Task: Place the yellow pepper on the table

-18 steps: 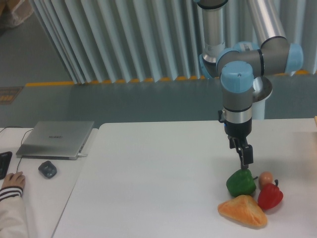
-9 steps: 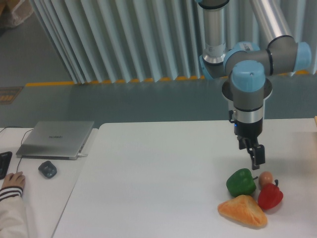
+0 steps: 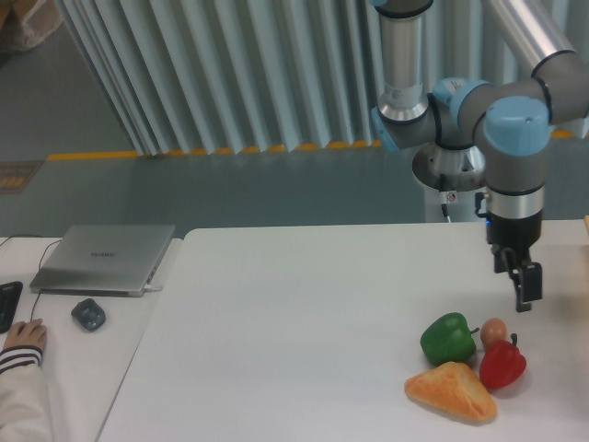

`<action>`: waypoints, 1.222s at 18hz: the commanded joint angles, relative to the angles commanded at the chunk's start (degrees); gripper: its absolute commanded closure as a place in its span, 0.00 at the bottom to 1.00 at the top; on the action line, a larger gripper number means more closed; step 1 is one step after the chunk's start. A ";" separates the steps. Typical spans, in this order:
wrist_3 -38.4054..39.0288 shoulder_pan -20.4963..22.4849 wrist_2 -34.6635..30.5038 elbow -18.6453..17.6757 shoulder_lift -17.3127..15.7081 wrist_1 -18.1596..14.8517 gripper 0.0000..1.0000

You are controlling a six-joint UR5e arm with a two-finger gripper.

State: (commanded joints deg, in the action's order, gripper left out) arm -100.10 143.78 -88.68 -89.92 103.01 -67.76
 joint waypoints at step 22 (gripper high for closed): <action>-3.78 10.56 0.79 6.86 9.58 5.71 0.00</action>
State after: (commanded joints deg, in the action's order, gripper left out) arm -103.88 154.34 -87.89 -83.06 112.58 -62.05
